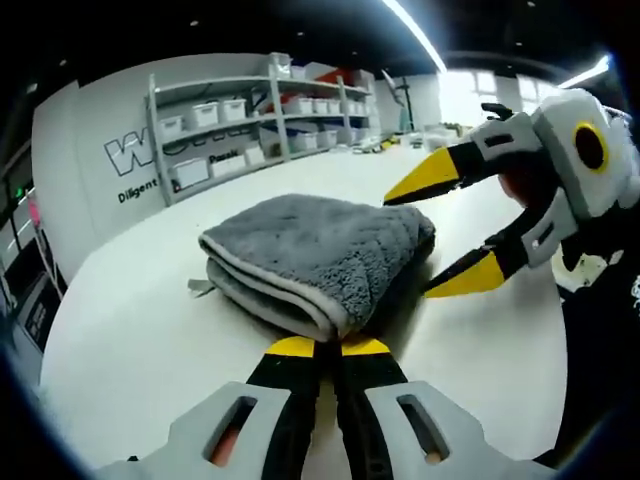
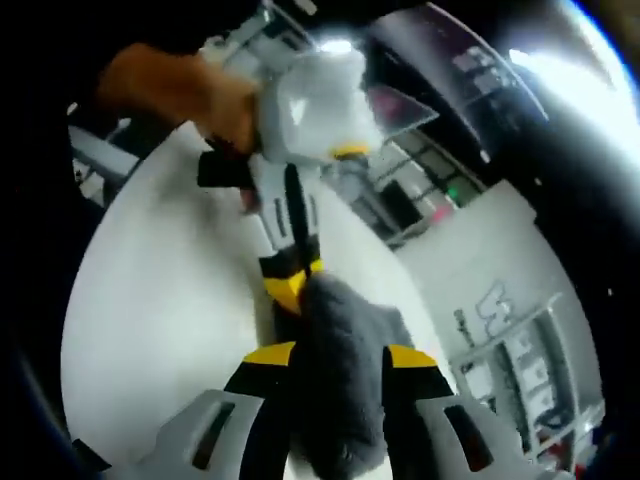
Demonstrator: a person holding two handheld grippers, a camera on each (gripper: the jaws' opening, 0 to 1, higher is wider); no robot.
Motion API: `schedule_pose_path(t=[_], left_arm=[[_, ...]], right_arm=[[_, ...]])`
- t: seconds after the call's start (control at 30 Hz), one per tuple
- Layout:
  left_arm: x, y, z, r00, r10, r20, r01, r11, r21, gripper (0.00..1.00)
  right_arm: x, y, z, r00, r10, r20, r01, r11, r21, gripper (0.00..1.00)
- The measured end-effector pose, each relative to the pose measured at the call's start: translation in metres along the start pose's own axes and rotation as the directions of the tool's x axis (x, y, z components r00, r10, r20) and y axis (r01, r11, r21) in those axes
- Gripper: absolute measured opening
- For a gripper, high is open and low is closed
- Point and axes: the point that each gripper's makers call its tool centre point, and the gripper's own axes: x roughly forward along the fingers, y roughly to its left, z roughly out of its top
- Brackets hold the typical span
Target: Open the folded towel by lifting each exposed corner and separating the folded layers until the towel lies flat within the target outline without major curled edges
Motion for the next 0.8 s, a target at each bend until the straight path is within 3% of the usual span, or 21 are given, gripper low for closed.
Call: schedule_pose_path(t=[0.13,0.33,0.4,0.47,0.8], left_arm=[[0.000,0.000,0.000,1.000,0.007,-0.002,-0.007,1.000,0.008,0.04],[0.000,-0.001,0.000,1.000,0.008,0.002,-0.008,1.000,0.006,0.04],[0.000,-0.001,-0.001,1.000,0.008,0.001,-0.008,1.000,0.007,0.04],[0.000,-0.002,-0.001,1.000,0.009,0.000,-0.009,1.000,0.010,0.04],[0.000,-0.002,-0.001,1.000,0.013,-0.008,-0.013,1.000,0.004,0.03]], right_arm=[[0.016,0.005,0.014,1.000,0.004,0.005,-0.003,0.998,-0.059,0.18],[0.033,0.003,0.008,0.999,0.006,-0.046,-0.011,0.994,-0.112,0.18],[0.036,0.001,0.006,0.999,0.001,-0.053,-0.008,0.992,-0.129,0.13],[0.035,-0.002,0.008,0.999,-0.002,-0.047,-0.004,0.993,-0.122,0.06],[0.023,-0.036,0.010,0.997,-0.067,-0.026,0.066,0.997,-0.030,0.02]])
